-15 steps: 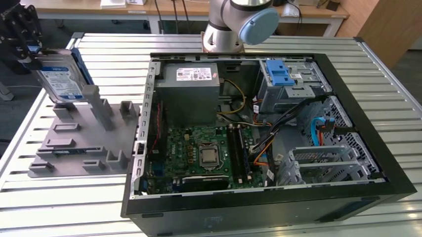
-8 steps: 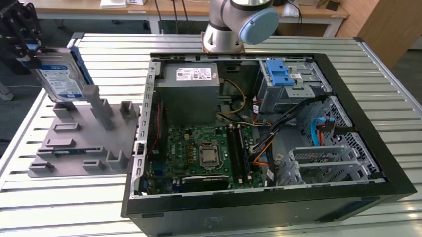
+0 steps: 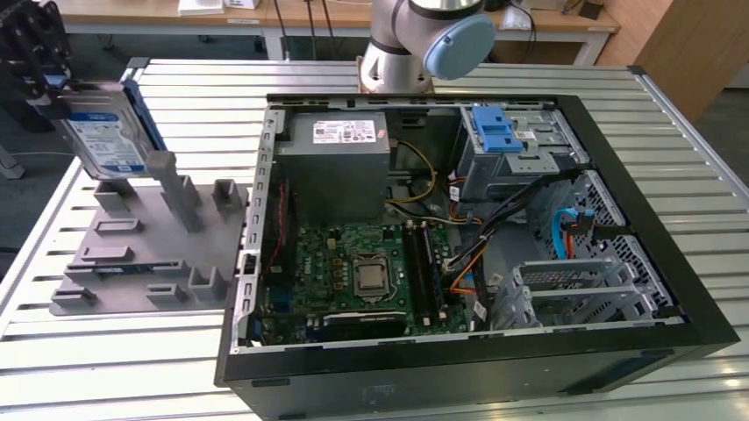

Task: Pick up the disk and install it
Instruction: 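Pick up the disk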

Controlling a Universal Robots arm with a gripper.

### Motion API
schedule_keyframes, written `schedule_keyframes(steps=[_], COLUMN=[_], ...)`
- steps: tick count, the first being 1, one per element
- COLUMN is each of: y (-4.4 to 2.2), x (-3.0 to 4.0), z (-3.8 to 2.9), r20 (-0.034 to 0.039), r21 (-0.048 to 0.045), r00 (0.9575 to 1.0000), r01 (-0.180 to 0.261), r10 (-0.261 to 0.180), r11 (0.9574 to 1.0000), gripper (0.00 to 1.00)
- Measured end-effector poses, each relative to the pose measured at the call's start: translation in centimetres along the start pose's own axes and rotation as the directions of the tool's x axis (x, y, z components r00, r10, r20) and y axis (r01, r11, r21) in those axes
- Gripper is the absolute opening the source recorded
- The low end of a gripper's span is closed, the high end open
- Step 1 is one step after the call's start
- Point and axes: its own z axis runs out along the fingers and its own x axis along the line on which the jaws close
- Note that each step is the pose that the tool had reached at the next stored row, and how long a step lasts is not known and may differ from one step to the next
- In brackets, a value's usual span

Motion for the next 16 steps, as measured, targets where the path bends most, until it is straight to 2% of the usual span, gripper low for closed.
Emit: schedule_keyframes(steps=[16], y=[0.0], x=[-0.01], z=[-0.85], r20=[0.0], r21=[0.0001], r00=[1.0], r01=[0.0], r10=[0.0], r11=[1.0], gripper=[0.36])
